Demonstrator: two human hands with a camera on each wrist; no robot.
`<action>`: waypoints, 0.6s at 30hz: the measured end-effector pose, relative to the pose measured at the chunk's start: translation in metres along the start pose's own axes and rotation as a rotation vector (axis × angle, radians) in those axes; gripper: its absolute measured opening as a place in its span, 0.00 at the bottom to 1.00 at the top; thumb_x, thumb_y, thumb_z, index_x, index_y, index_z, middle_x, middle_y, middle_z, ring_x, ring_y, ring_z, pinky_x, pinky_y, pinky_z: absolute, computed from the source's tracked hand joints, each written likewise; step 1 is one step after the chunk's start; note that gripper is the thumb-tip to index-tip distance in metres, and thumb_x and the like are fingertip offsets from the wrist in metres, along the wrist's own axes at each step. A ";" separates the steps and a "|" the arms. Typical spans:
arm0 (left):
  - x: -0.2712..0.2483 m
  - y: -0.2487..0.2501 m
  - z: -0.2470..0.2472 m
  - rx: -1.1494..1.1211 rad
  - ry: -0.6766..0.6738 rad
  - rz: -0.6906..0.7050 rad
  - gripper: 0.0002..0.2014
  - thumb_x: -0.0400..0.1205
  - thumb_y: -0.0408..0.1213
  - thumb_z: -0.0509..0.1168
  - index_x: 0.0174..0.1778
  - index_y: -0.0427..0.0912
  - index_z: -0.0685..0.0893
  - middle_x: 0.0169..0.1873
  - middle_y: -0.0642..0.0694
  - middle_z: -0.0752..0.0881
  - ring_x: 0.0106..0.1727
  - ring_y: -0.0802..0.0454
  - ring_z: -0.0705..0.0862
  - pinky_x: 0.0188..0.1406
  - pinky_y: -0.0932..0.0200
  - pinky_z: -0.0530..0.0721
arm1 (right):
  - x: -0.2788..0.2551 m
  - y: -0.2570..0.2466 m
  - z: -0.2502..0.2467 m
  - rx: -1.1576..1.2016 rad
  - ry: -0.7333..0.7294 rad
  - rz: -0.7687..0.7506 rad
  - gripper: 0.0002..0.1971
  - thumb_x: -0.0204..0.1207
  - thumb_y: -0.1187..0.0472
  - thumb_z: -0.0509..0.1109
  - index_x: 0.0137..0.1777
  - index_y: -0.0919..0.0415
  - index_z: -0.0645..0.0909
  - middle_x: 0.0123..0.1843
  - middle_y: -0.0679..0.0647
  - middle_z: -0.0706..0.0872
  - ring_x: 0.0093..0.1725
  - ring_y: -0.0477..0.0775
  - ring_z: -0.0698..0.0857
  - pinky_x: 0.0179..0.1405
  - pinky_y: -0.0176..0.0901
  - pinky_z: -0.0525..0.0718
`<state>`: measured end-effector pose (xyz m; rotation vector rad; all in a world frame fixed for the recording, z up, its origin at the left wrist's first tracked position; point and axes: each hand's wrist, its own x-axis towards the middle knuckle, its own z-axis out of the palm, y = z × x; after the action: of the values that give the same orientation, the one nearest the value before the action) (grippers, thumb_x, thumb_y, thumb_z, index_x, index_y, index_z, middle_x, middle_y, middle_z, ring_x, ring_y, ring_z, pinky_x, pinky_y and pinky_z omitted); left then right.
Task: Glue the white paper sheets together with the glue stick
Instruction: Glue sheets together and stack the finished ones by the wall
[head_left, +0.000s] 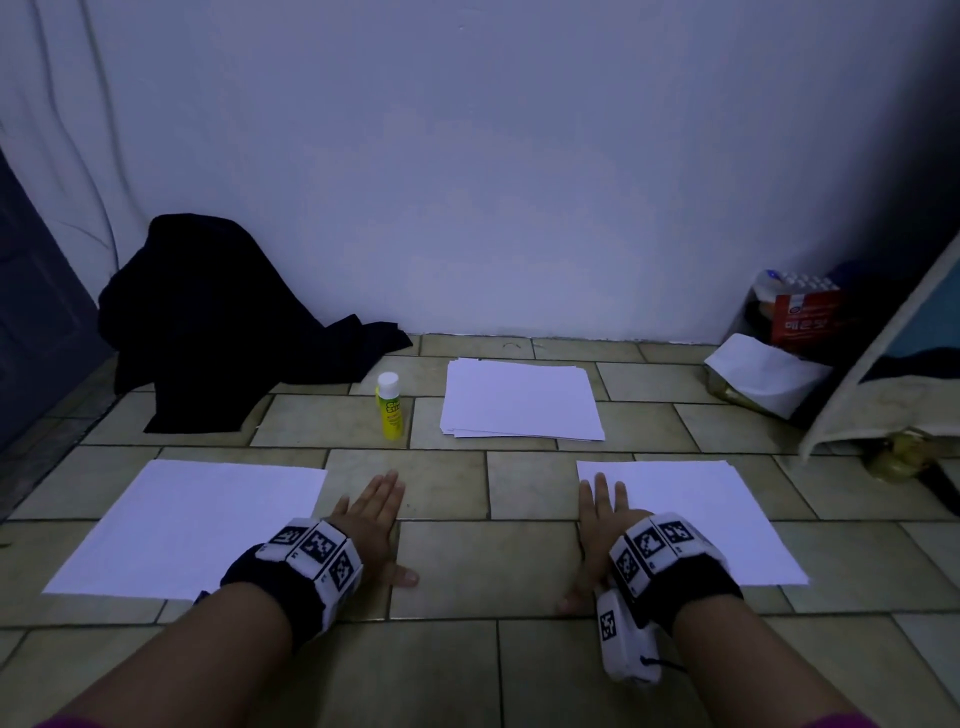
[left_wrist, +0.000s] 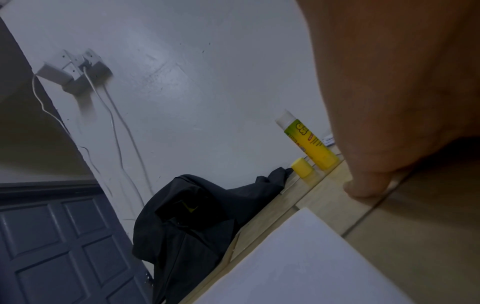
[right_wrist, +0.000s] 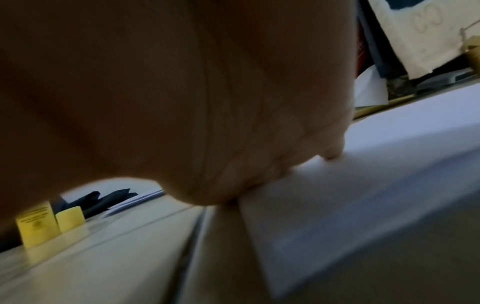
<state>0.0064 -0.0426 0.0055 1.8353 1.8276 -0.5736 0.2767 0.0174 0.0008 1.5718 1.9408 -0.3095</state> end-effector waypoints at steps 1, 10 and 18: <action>-0.001 0.000 0.002 -0.012 0.004 0.000 0.54 0.80 0.64 0.60 0.82 0.38 0.29 0.81 0.44 0.27 0.83 0.49 0.31 0.82 0.45 0.40 | -0.001 0.000 0.001 0.003 0.011 -0.002 0.74 0.56 0.31 0.78 0.81 0.65 0.25 0.82 0.63 0.27 0.82 0.68 0.33 0.80 0.64 0.51; -0.019 -0.014 -0.007 -0.206 0.101 0.065 0.48 0.80 0.57 0.65 0.86 0.43 0.42 0.84 0.46 0.37 0.85 0.51 0.40 0.82 0.55 0.46 | 0.006 0.000 0.015 0.074 0.090 -0.009 0.78 0.52 0.31 0.80 0.79 0.64 0.23 0.81 0.64 0.24 0.80 0.70 0.29 0.79 0.69 0.42; -0.035 -0.088 -0.013 -0.014 0.161 -0.374 0.65 0.68 0.62 0.75 0.83 0.35 0.36 0.84 0.39 0.45 0.85 0.39 0.45 0.81 0.44 0.59 | 0.008 0.000 0.013 0.052 0.068 0.010 0.78 0.52 0.33 0.81 0.79 0.65 0.23 0.81 0.65 0.25 0.81 0.70 0.30 0.79 0.67 0.43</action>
<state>-0.0824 -0.0637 0.0333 1.5767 2.2991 -0.5525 0.2796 0.0164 -0.0138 1.6437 1.9905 -0.3084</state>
